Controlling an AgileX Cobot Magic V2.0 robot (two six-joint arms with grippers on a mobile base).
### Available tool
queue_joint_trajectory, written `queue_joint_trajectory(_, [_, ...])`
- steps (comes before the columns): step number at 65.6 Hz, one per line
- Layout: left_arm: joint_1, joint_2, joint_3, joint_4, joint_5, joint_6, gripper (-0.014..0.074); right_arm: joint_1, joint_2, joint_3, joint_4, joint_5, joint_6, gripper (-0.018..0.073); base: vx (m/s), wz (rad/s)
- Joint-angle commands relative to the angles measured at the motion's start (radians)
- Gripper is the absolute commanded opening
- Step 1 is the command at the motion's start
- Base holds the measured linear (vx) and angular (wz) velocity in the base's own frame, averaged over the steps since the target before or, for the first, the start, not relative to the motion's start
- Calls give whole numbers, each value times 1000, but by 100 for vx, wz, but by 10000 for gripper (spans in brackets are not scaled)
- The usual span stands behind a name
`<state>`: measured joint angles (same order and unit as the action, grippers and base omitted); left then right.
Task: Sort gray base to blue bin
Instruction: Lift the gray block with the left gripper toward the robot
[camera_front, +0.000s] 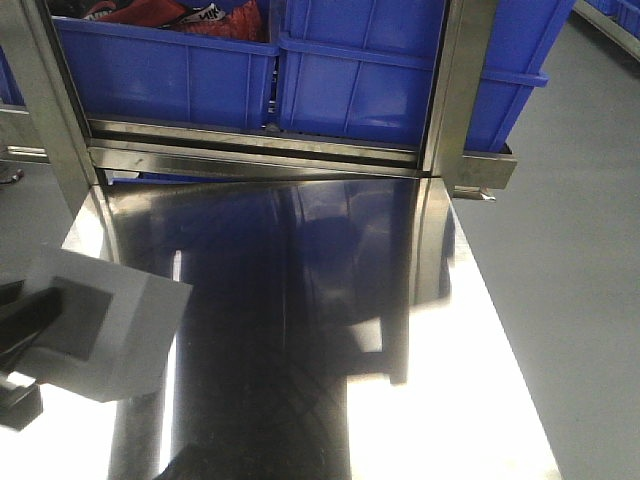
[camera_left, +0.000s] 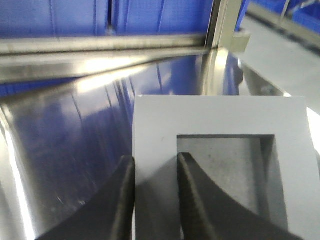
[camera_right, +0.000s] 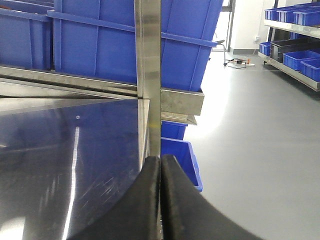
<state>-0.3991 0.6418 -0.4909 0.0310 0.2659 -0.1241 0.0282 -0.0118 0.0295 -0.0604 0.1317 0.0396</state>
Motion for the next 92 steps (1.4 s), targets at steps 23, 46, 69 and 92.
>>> queue_joint_trajectory(23, [-3,-452,151,36,-107,-7,-6,-3,-12,15,-6,-74,-6,-9,0,0])
queue_joint_trajectory(46, [-3,-600,190,36,-92,-7,-6,-3,-12,15,-6,-74,-6,-9,0,0])
queue_joint_trajectory(69, [-3,-600,190,35,-15,-11,-6,-3,-11,15,-6,-74,-6,-9,0,0])
queue_joint_trajectory(92, [-3,-600,190,35,-15,-11,-6,-3,-11,15,-6,-74,-6,-9,0,0])
